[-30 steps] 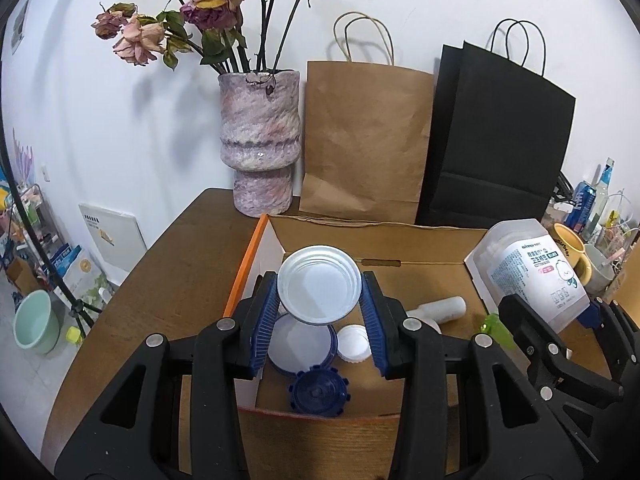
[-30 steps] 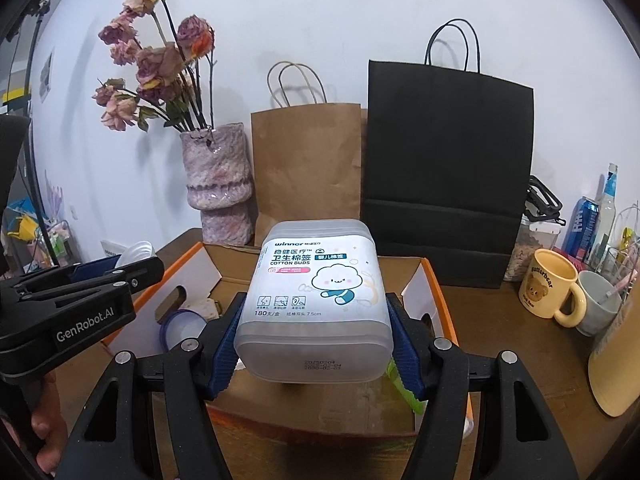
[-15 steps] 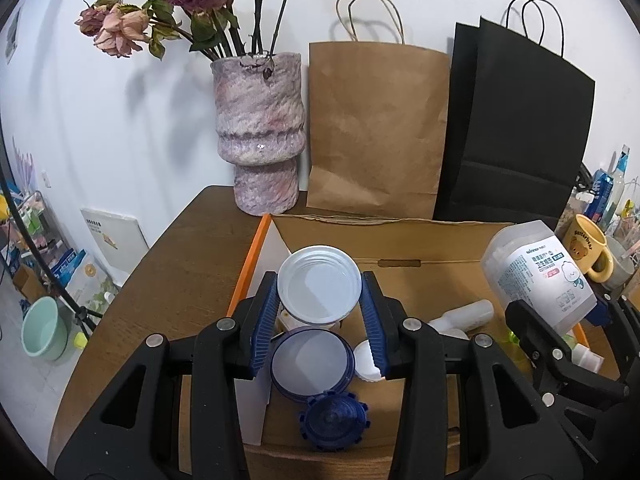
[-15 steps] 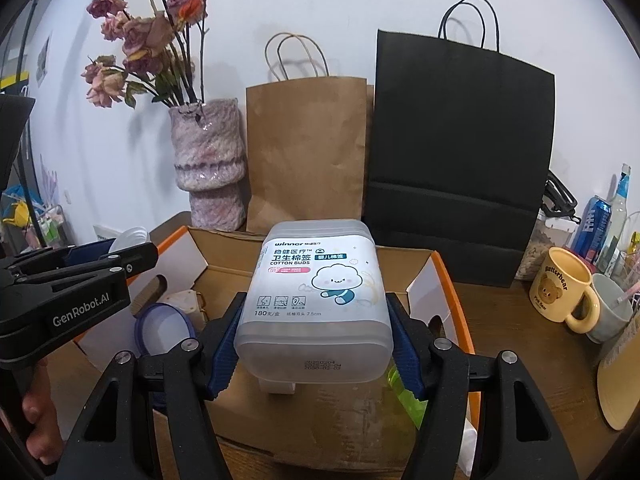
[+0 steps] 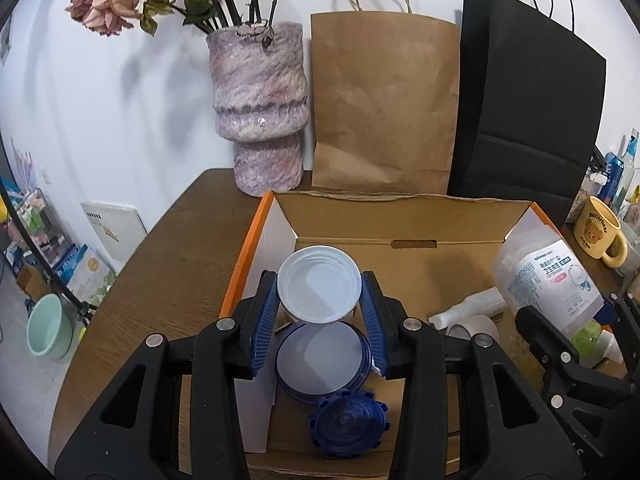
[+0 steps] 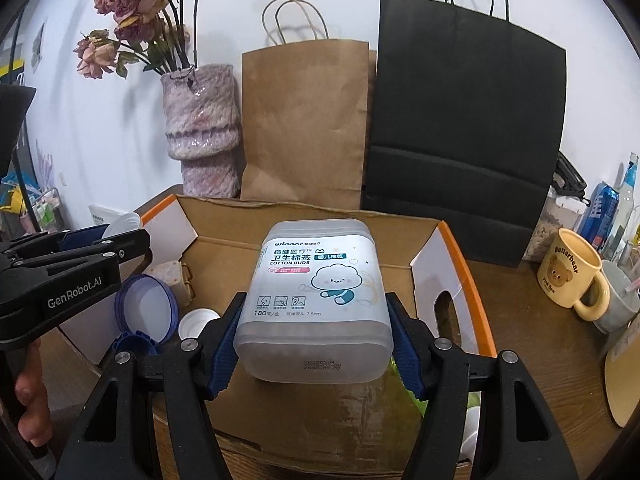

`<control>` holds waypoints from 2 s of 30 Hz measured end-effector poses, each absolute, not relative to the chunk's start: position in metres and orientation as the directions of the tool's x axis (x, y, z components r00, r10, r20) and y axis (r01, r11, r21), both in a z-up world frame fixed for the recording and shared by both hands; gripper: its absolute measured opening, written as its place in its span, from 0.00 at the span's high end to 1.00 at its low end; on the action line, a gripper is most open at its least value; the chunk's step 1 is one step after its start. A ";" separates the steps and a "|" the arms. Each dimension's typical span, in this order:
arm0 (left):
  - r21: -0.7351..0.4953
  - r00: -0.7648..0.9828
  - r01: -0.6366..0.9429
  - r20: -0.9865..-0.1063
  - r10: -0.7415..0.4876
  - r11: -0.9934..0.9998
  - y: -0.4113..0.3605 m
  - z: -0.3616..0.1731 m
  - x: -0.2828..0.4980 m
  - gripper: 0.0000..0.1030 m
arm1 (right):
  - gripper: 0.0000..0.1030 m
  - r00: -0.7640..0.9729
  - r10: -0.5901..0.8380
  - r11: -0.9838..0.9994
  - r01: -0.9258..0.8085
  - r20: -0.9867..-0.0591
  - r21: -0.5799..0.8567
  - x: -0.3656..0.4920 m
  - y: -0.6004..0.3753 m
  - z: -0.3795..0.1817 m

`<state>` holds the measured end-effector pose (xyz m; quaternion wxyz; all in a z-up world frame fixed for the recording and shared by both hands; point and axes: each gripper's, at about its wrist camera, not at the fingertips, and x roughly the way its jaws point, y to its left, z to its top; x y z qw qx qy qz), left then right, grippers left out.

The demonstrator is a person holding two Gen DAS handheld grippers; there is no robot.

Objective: Organize rigid objects
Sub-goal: 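Release the white lid into the box with the left tool while the right tool releases the cotton-bud box, then move the right tool back from the box toward the purple cap on the table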

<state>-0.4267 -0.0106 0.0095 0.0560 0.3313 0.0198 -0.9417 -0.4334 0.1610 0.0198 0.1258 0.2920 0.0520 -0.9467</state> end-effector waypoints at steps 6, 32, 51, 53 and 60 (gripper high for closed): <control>-0.001 -0.775 0.136 -0.623 -0.106 -0.991 -0.015 0.009 -0.427 0.31 | 0.19 -0.776 -0.192 -0.967 0.255 -0.601 -0.020 -0.439 0.163 0.012; -0.038 -0.802 0.151 -0.589 -0.099 -0.988 -0.023 0.020 -0.418 0.00 | 0.15 -0.801 -0.180 -0.974 0.226 -0.571 -0.011 -0.432 0.170 0.019; -0.047 -0.835 0.147 -0.541 -0.099 -0.988 -0.022 0.032 -0.388 0.00 | 0.15 -0.818 -0.180 -0.973 0.229 -0.546 -0.022 -0.408 0.172 0.029; -0.047 -0.836 0.147 -0.540 -0.099 -0.988 -0.023 0.032 -0.384 0.00 | 0.15 -0.819 -0.180 -0.973 0.229 -0.544 -0.022 -0.403 0.173 0.030; -0.047 -0.834 0.143 -0.544 -0.095 -0.989 -0.024 0.031 -0.370 0.00 | 0.15 -0.823 -0.178 -0.975 0.223 -0.539 -0.019 -0.388 0.177 0.033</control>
